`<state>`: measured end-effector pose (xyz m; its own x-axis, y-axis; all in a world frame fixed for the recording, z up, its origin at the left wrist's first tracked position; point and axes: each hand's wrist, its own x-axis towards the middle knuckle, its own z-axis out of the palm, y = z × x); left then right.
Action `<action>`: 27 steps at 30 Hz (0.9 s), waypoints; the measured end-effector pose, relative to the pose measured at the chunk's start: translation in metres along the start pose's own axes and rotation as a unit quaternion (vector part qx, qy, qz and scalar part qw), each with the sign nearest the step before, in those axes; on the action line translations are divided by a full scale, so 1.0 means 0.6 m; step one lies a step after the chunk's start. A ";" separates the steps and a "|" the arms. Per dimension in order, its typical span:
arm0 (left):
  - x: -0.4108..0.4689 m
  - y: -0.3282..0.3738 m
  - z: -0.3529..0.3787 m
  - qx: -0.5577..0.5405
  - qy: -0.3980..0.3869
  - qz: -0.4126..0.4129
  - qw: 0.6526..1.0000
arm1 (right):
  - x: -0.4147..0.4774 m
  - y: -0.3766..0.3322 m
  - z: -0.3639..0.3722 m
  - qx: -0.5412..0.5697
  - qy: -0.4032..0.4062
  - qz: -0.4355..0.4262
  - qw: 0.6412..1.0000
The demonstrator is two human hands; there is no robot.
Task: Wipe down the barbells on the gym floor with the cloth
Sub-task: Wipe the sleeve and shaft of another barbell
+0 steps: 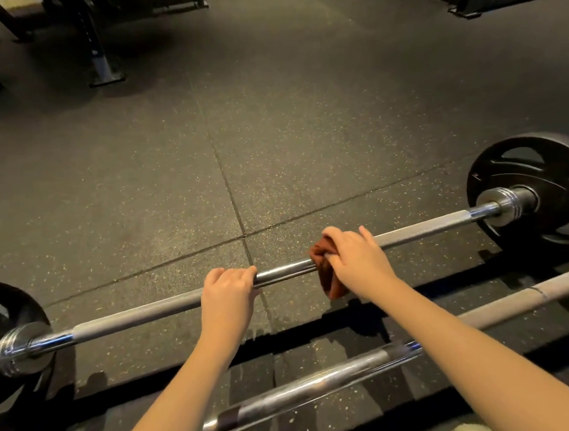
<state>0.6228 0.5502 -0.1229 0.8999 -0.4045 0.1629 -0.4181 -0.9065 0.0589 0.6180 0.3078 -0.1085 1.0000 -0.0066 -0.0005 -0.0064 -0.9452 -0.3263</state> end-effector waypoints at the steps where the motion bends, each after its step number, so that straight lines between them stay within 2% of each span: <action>1: 0.000 0.001 0.000 0.008 0.004 -0.002 1.000 | 0.006 0.016 -0.004 -0.027 0.015 0.033 0.999; 3: 0.001 0.005 0.002 0.018 0.002 -0.011 1.000 | 0.003 0.029 -0.001 -0.056 0.057 0.105 0.991; 4: 0.002 0.008 0.003 0.015 0.001 -0.015 1.000 | -0.004 0.023 0.008 -0.042 0.074 0.106 0.991; 6: 0.000 0.011 0.006 -0.001 0.007 -0.006 1.000 | -0.017 0.002 0.024 0.016 0.080 0.040 0.996; 9: -0.004 -0.002 0.006 -0.040 0.010 0.010 0.999 | -0.009 0.005 0.011 0.036 0.024 -0.042 0.998; 11: -0.008 -0.011 0.003 -0.034 -0.016 -0.004 0.999 | 0.001 0.029 -0.002 -0.016 0.040 -0.002 0.999; 14: -0.014 -0.023 -0.001 -0.033 -0.084 -0.074 0.993 | -0.011 0.028 0.010 -0.019 0.126 0.093 0.988; 16: -0.016 -0.028 0.002 -0.039 -0.093 -0.091 0.991 | -0.021 -0.005 0.032 0.006 0.143 0.057 0.988; 19: -0.016 -0.033 -0.002 -0.050 -0.094 -0.095 0.990 | -0.022 -0.033 0.036 0.038 0.077 -0.031 0.996; 21: -0.015 -0.032 -0.005 -0.060 -0.092 -0.098 0.989 | -0.010 -0.020 0.015 0.011 0.022 -0.060 0.998; 24: -0.011 -0.026 -0.009 -0.062 -0.095 -0.101 0.988 | -0.001 0.022 -0.007 -0.066 0.014 0.005 0.998; 26: -0.008 -0.022 -0.009 -0.052 -0.107 -0.108 0.987 | -0.008 0.025 -0.007 -0.063 0.041 0.074 0.994; 27: -0.008 -0.021 -0.008 -0.046 -0.110 -0.109 0.987 | -0.013 0.016 0.000 -0.060 0.047 0.074 0.994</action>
<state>0.6229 0.5643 -0.1198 0.9706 -0.2267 -0.0813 -0.2118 -0.9641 0.1602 0.6101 0.2989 -0.1115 0.9836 -0.1732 0.0506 -0.1588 -0.9638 -0.2141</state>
